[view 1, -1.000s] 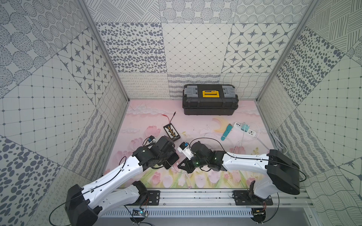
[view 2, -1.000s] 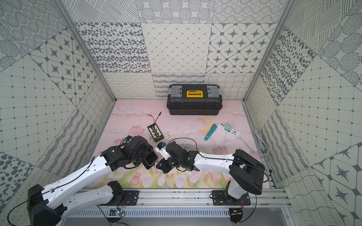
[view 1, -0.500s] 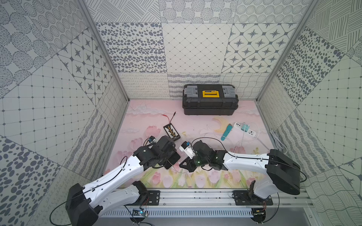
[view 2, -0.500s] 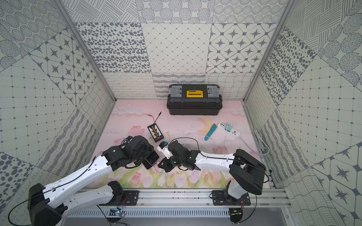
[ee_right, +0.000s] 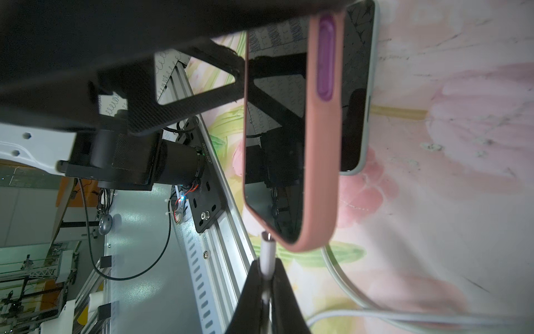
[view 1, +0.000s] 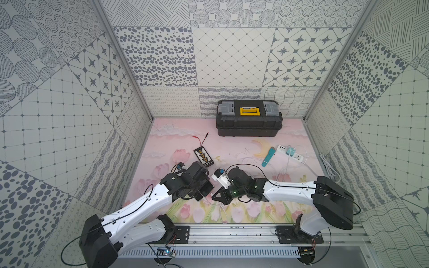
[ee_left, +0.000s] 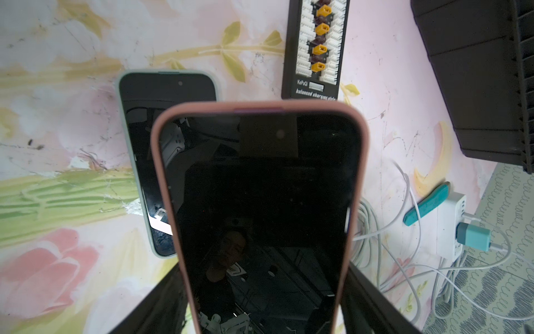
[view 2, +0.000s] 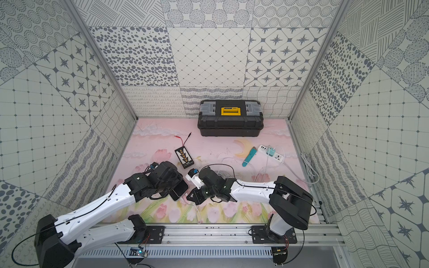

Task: Plug the charging cable into the phone
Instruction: Insert the charging cable into the phone.

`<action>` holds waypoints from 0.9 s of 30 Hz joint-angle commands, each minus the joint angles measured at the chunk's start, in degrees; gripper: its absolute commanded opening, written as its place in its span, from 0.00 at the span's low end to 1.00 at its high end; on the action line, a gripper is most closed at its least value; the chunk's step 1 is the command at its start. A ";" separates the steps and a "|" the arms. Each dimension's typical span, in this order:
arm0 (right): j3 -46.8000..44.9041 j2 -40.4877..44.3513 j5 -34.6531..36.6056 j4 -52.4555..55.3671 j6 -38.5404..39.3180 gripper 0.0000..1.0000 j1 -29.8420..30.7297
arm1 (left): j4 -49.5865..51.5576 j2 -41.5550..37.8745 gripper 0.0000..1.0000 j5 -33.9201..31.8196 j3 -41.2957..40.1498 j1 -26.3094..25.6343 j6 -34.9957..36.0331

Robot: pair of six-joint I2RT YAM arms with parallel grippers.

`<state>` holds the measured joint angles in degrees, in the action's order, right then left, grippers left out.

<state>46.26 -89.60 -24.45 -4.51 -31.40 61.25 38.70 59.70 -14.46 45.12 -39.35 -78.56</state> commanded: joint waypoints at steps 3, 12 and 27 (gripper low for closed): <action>1.33 -1.18 3.06 -14.69 -1.36 0.00 -0.96 | -3.16 -0.67 0.00 12.20 -1.04 -0.38 -3.04; 1.38 -0.69 5.60 -13.01 -0.49 0.00 -1.43 | -3.74 -0.30 0.00 14.32 -1.35 -0.37 -1.00; 1.63 -1.10 2.63 -15.17 -1.82 0.00 -4.20 | -6.49 -0.71 0.00 18.09 -3.36 -0.40 -0.22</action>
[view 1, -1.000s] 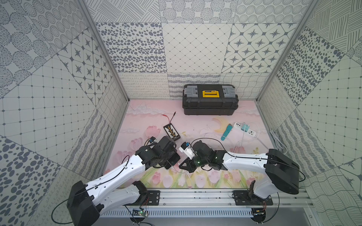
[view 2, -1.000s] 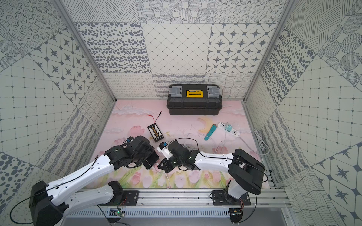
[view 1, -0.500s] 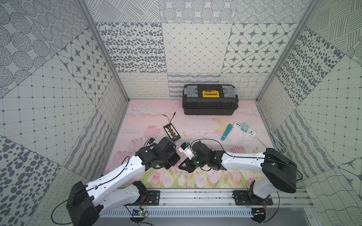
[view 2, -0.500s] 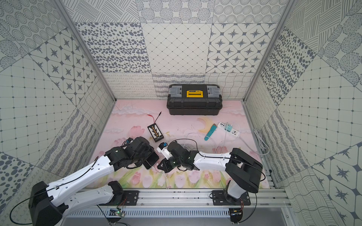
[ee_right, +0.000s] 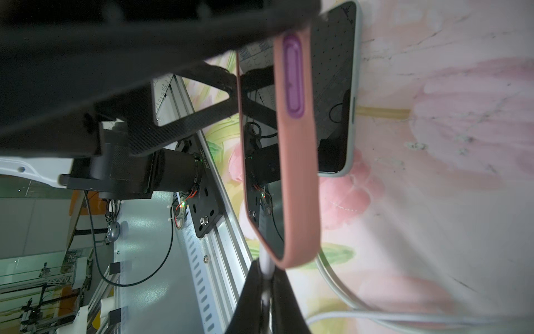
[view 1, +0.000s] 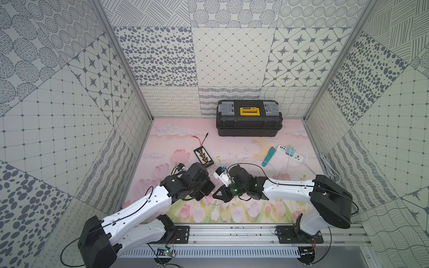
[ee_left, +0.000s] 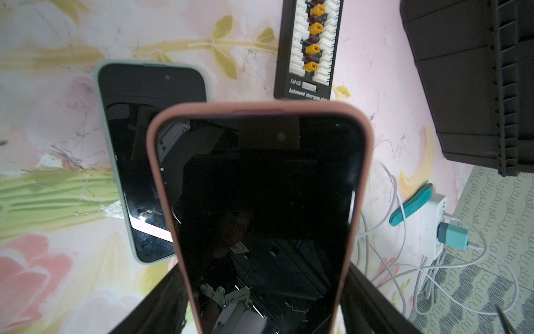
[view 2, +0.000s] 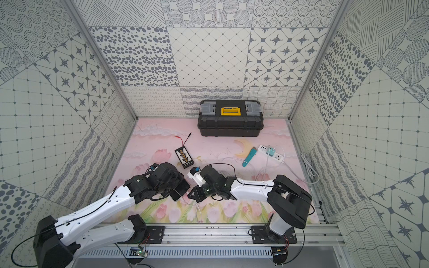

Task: Plug the charging cable into the phone
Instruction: Insert the charging cable into the phone.

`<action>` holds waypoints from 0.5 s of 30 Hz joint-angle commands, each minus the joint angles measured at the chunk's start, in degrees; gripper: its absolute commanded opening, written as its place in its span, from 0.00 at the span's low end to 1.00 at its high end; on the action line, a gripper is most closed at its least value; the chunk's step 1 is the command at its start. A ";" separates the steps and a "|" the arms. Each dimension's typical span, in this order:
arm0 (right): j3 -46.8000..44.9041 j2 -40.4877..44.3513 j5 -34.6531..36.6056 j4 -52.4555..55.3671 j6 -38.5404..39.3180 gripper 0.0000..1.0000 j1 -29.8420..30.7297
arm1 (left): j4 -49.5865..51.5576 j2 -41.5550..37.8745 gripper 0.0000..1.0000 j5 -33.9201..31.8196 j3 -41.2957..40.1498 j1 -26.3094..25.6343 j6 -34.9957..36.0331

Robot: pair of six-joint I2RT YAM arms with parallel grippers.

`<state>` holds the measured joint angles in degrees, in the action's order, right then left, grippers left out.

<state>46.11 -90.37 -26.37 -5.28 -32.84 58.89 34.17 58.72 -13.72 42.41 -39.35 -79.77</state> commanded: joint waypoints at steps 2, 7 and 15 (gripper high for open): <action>1.67 -0.36 4.50 -14.69 0.14 0.00 -2.04 | -2.25 0.32 0.00 17.74 -0.95 -0.39 0.95; 1.62 -0.66 3.94 -15.56 0.75 0.00 -2.67 | -2.82 0.32 0.00 18.82 -0.98 -0.41 1.01; 1.62 0.09 3.26 -14.99 0.89 0.14 -3.81 | -1.12 1.50 0.00 16.62 0.32 -0.38 1.57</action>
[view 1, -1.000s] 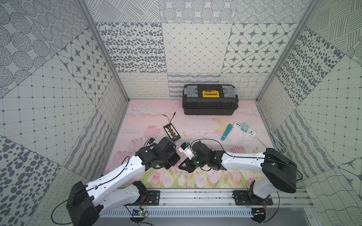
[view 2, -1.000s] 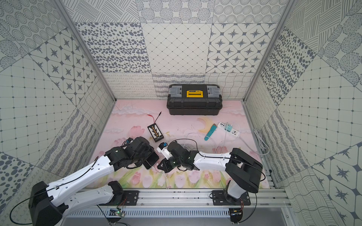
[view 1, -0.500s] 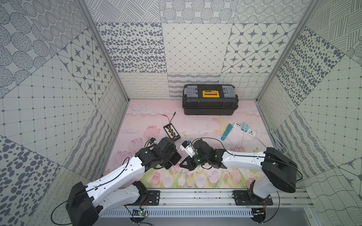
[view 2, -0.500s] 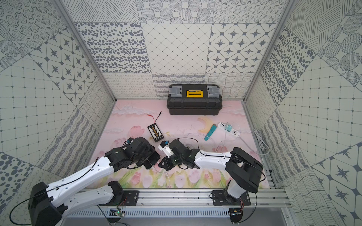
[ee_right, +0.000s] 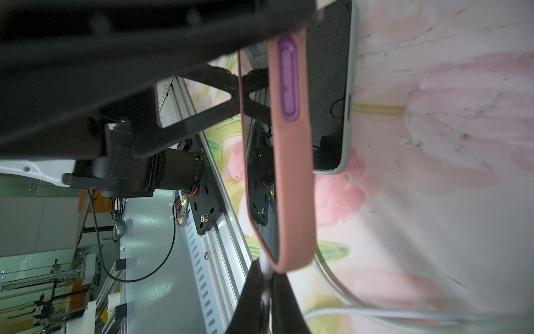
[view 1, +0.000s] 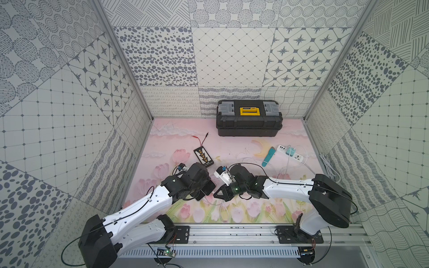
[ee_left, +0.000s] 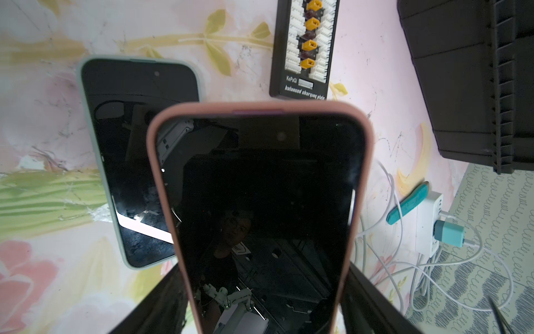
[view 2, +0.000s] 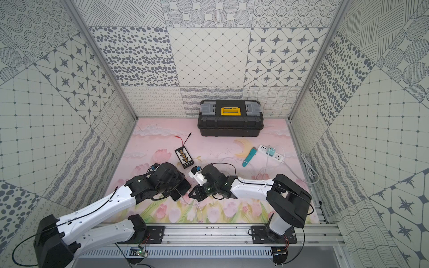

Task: Plug the charging cable into the phone
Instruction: Insert the charging cable into the phone, then place the phone at the center of the board.

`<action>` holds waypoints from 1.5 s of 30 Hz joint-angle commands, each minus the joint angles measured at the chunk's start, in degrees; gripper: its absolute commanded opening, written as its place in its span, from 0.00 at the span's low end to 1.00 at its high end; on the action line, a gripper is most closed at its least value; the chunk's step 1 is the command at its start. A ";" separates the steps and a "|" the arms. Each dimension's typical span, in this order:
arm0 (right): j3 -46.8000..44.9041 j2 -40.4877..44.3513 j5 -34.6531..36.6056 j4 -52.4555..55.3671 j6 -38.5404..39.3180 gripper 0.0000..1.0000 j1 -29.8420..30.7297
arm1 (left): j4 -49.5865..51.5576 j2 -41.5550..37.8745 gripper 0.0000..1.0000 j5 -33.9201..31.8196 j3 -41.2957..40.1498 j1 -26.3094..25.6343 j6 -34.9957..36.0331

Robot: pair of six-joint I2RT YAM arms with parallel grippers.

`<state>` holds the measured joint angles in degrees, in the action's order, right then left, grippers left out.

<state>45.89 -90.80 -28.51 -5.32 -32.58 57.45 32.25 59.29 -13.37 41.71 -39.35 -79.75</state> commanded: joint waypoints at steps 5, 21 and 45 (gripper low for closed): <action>-2.91 5.50 4.84 -14.19 2.11 0.62 -4.27 | 7.12 6.62 0.00 11.02 7.94 -0.20 4.80; -17.87 32.21 4.89 1.99 6.37 0.83 -18.55 | 5.44 32.43 0.00 10.70 18.24 1.65 8.78; -17.38 32.11 4.86 1.48 6.36 0.97 -19.18 | 7.64 44.10 0.98 14.38 25.83 2.63 15.96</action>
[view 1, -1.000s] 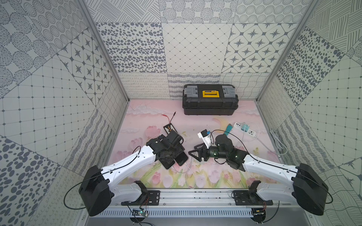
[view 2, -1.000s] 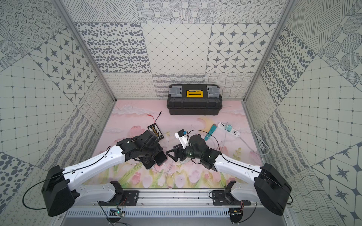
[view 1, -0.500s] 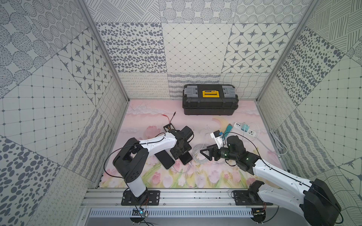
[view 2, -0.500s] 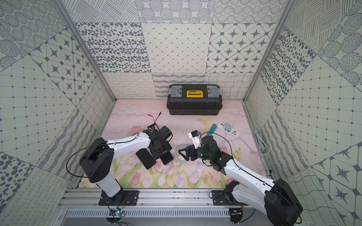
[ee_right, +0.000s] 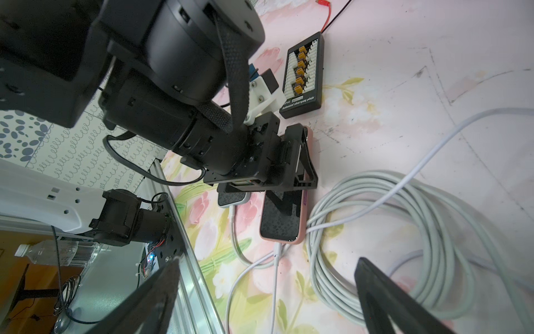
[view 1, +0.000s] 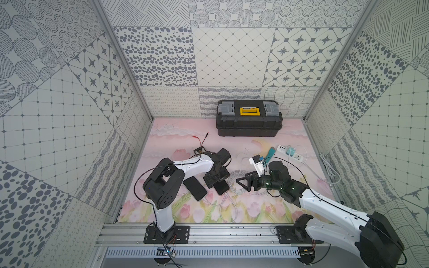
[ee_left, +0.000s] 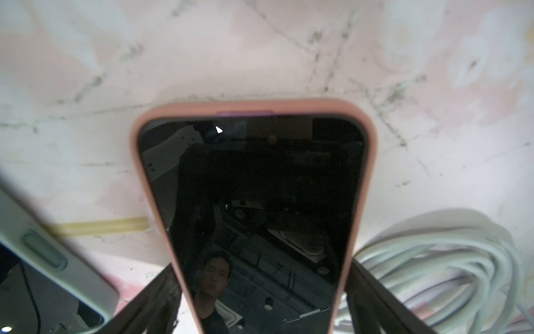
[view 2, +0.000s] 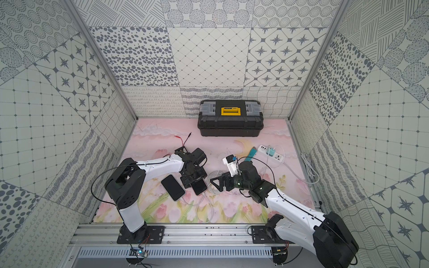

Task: Plug the charging cable into the phone
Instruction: Place the phone at the center of the board, then reset both arms

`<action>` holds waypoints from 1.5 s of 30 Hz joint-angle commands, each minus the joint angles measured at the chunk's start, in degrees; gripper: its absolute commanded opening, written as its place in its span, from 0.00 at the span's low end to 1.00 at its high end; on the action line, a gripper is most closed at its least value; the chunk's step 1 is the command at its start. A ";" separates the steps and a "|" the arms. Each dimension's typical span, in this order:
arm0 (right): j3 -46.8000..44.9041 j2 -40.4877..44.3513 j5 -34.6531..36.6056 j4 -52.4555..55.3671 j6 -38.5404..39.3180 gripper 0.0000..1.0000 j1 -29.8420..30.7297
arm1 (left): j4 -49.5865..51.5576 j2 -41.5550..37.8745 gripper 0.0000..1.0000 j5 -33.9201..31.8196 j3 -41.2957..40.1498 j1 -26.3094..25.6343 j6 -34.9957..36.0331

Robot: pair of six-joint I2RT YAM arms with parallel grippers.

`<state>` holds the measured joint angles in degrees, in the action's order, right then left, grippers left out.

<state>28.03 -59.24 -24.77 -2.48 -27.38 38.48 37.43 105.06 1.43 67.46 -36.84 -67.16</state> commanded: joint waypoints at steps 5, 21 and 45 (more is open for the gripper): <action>2.36 0.35 2.43 0.03 1.85 0.97 -0.39 | 3.69 -7.71 0.99 -3.37 -1.07 -0.59 5.76; -2.69 6.10 52.55 -3.19 16.60 0.97 -8.61 | -10.93 -50.67 0.99 -37.98 -26.98 8.83 34.25; -10.75 -29.18 37.50 -56.05 23.02 0.97 -34.75 | -107.57 -13.01 0.99 -2.60 -53.48 36.04 63.31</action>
<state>14.50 -90.72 17.65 -55.33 -2.70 4.82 -42.44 82.00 -16.32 11.42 -5.34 -8.47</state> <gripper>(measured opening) 0.969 0.989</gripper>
